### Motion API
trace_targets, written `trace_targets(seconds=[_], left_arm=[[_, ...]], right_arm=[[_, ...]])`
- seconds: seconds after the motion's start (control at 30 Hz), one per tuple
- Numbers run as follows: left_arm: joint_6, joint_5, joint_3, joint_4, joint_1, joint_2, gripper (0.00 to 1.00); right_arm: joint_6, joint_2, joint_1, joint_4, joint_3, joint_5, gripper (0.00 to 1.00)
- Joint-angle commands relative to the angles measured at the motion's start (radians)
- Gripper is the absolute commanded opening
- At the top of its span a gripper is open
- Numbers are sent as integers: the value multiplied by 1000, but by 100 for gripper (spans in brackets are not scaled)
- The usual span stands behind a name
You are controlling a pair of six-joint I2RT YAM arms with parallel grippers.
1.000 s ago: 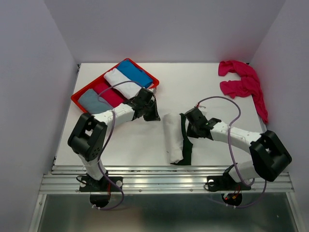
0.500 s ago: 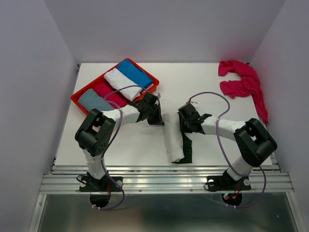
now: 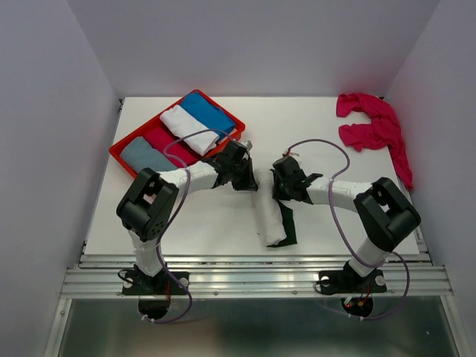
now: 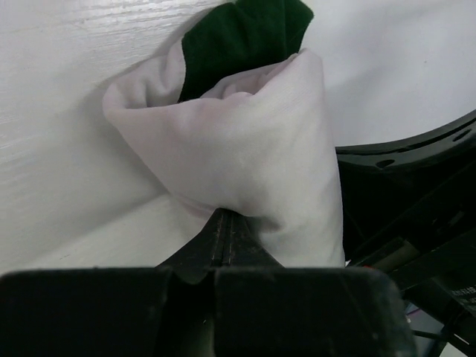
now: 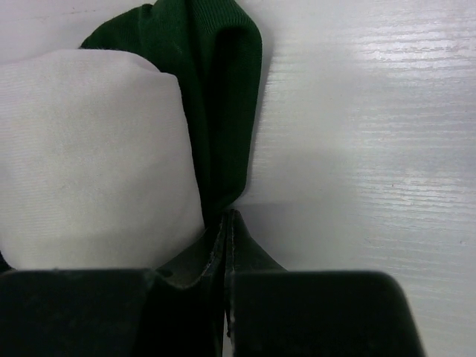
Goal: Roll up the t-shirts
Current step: Roll the T-shirt to the center of the board.
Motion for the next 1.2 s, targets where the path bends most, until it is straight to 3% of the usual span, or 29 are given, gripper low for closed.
trace_targets(seconds=[0.0,0.23,0.37,0.4,0.53,0.57,0.73,0.87,0.97,1.03,1.07,1.13,1.17], left_arm=[[-21,43,62,70,-34,-9,0],[-28,51,107,81,-60,28,0],[-36,36,139,54,-66,89,0],[-36,32,142,54,-67,94,0],[-35,22,143,23,-70,100,0],[-35,19,143,18,-70,100,0],[-28,9,143,11,-70,100,0],[-33,9,150,8,-80,108,0],[-38,8,151,9,-87,103,0],[-41,8,150,9,-92,97,0],[-42,6,150,9,-93,92,0],[-44,6,148,8,-97,86,0],[-44,5,146,9,-100,80,0]], right_arm=[[-2,33,2,23,1,-32,1],[-36,27,2,-3,7,-32,2],[-65,-19,2,-73,15,18,31],[-69,-51,2,-102,16,28,43],[-97,-137,2,-209,38,86,66],[-99,-161,2,-228,38,98,67],[-94,-330,2,-323,16,143,65],[-68,-462,2,-328,12,34,51],[-13,-522,2,-288,-16,-61,50],[13,-525,2,-264,-40,-98,59],[27,-527,2,-238,-59,-107,75],[64,-521,2,-199,-112,-98,92],[90,-515,2,-192,-129,-74,96]])
